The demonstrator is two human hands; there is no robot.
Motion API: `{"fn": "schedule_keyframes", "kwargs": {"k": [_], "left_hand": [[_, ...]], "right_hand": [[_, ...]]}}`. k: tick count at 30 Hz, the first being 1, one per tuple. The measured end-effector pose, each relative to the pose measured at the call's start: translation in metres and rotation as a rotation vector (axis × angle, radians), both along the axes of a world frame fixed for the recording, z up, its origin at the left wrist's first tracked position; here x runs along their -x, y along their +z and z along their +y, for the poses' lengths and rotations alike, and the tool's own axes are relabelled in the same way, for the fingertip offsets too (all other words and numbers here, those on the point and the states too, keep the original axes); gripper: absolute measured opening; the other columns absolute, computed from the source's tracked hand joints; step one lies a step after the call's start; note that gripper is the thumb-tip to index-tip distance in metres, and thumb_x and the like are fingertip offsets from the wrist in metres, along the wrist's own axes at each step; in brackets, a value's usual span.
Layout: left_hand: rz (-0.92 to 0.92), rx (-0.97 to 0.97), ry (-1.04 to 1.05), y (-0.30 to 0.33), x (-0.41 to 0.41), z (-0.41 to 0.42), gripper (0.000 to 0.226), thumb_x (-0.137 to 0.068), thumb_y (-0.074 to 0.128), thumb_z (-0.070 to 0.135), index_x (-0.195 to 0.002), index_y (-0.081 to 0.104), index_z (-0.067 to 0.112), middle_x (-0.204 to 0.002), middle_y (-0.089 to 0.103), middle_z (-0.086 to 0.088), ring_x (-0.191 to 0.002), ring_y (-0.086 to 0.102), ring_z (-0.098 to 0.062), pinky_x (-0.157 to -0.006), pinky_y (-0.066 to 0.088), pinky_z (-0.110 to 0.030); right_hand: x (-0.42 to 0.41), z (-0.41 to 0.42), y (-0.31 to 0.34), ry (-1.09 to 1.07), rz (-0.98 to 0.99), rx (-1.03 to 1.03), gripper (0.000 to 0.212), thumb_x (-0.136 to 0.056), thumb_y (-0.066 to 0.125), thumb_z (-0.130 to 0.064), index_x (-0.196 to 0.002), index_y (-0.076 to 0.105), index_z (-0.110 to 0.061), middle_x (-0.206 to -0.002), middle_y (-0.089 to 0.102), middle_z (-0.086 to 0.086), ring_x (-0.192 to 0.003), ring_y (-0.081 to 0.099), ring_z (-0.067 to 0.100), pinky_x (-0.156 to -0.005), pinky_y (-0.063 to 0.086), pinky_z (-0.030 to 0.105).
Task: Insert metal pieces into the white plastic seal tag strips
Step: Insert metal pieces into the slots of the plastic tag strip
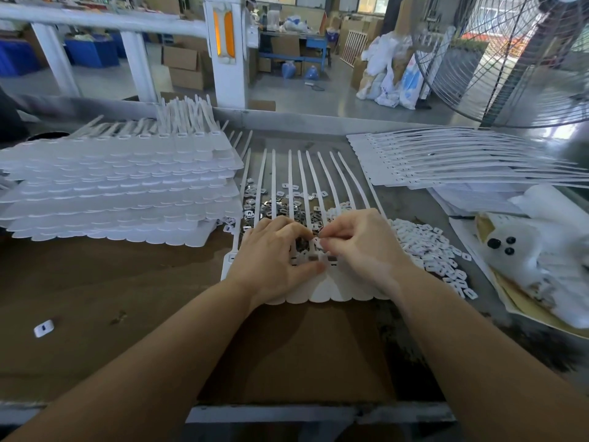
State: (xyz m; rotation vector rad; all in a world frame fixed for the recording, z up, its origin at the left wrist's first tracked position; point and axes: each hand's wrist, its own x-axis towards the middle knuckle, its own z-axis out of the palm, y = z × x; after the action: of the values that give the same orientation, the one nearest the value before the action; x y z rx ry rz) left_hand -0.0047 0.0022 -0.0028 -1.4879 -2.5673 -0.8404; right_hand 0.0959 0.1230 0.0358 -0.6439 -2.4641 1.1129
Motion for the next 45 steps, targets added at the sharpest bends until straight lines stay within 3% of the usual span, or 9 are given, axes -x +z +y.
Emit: {"fn": "schedule_keyframes", "kwargs": {"k": [6, 11, 15, 19, 23, 29, 36, 43, 45], "left_hand": [[-0.032, -0.051, -0.016, 0.003, 0.000, -0.004, 0.042, -0.073, 0.062, 0.056, -0.104, 0.061, 0.027, -0.099, 0.047, 0.014, -0.096, 0.039, -0.006, -0.076, 0.019, -0.015], [-0.077, -0.062, -0.014, 0.004, -0.001, -0.006, 0.029, -0.075, 0.067, 0.048, -0.093, 0.063, 0.026, -0.105, 0.055, 0.009, -0.102, 0.045, -0.009, -0.083, 0.025, -0.016], [-0.078, -0.068, -0.012, 0.004, -0.002, -0.006, 0.021, -0.077, 0.067, 0.044, -0.088, 0.064, 0.025, -0.105, 0.056, 0.011, -0.102, 0.045, -0.007, -0.079, 0.021, -0.012], [-0.081, -0.071, -0.015, 0.004, -0.002, -0.007, 0.016, -0.077, 0.068, 0.043, -0.083, 0.061, 0.029, -0.104, 0.054, 0.014, -0.100, 0.041, -0.003, -0.078, 0.020, -0.011], [-0.071, -0.072, -0.018, 0.004, -0.001, -0.006, 0.015, -0.078, 0.068, 0.043, -0.082, 0.061, 0.030, -0.106, 0.054, 0.014, -0.098, 0.038, -0.001, -0.078, 0.019, -0.011], [-0.067, -0.062, -0.023, 0.003, -0.001, -0.006, 0.015, -0.079, 0.067, 0.044, -0.082, 0.060, 0.031, -0.108, 0.055, 0.013, -0.102, 0.039, -0.002, -0.080, 0.020, -0.012], [-0.029, -0.053, -0.051, 0.003, -0.002, -0.007, 0.019, -0.079, 0.066, 0.044, -0.086, 0.065, 0.027, -0.103, 0.054, 0.014, -0.097, 0.037, 0.000, -0.081, 0.020, -0.013], [-0.026, -0.050, -0.040, 0.004, -0.007, -0.008, 0.019, -0.080, 0.065, 0.042, -0.090, 0.065, 0.025, -0.102, 0.051, 0.015, -0.102, 0.041, -0.006, -0.085, 0.019, -0.014], [-0.024, -0.041, -0.043, 0.004, -0.009, -0.008, 0.019, -0.080, 0.065, 0.042, -0.090, 0.065, 0.025, -0.104, 0.052, 0.013, -0.105, 0.042, -0.007, -0.087, 0.019, -0.015]], "right_hand": [[0.001, -0.004, 0.000, 0.041, -0.115, 0.018, 0.008, -0.083, 0.068, -0.013, -0.089, 0.074, -0.015, -0.083, 0.067, -0.005, -0.078, 0.059, 0.002, -0.065, 0.042, 0.008], [0.007, -0.010, -0.001, 0.022, -0.182, -0.013, 0.011, -0.083, 0.068, -0.013, -0.091, 0.075, -0.014, -0.091, 0.070, 0.003, -0.085, 0.062, 0.013, -0.076, 0.051, 0.025], [0.009, -0.010, 0.003, -0.018, -0.223, 0.053, 0.008, -0.079, 0.070, -0.009, -0.085, 0.075, -0.013, -0.087, 0.070, 0.006, -0.086, 0.064, 0.018, -0.082, 0.053, 0.033], [0.010, -0.013, 0.009, -0.026, -0.265, 0.077, 0.012, -0.075, 0.072, -0.006, -0.072, 0.072, -0.018, -0.084, 0.068, 0.003, -0.087, 0.063, 0.018, -0.083, 0.053, 0.034], [0.012, -0.014, 0.013, -0.072, -0.280, 0.099, 0.027, -0.073, 0.075, -0.006, -0.060, 0.060, -0.024, -0.075, 0.058, -0.004, -0.084, 0.060, 0.017, -0.074, 0.047, 0.028], [0.019, -0.015, 0.017, -0.097, -0.353, 0.117, 0.016, -0.071, 0.078, -0.008, -0.074, 0.065, -0.017, -0.071, 0.055, -0.006, -0.064, 0.051, 0.006, -0.066, 0.044, 0.024], [0.012, -0.016, 0.015, -0.067, -0.360, 0.112, 0.026, -0.076, 0.074, -0.008, -0.063, 0.057, -0.022, -0.071, 0.055, -0.006, -0.072, 0.053, 0.008, -0.075, 0.045, 0.026], [0.003, -0.015, 0.008, -0.060, -0.275, 0.091, 0.018, -0.075, 0.074, -0.010, -0.073, 0.061, -0.022, -0.074, 0.058, -0.006, -0.076, 0.058, 0.011, -0.061, 0.043, 0.017], [0.002, -0.013, 0.005, -0.052, -0.253, 0.073, 0.018, -0.076, 0.073, -0.010, -0.072, 0.062, -0.023, -0.076, 0.060, -0.006, -0.079, 0.059, 0.011, -0.063, 0.044, 0.017]]}}
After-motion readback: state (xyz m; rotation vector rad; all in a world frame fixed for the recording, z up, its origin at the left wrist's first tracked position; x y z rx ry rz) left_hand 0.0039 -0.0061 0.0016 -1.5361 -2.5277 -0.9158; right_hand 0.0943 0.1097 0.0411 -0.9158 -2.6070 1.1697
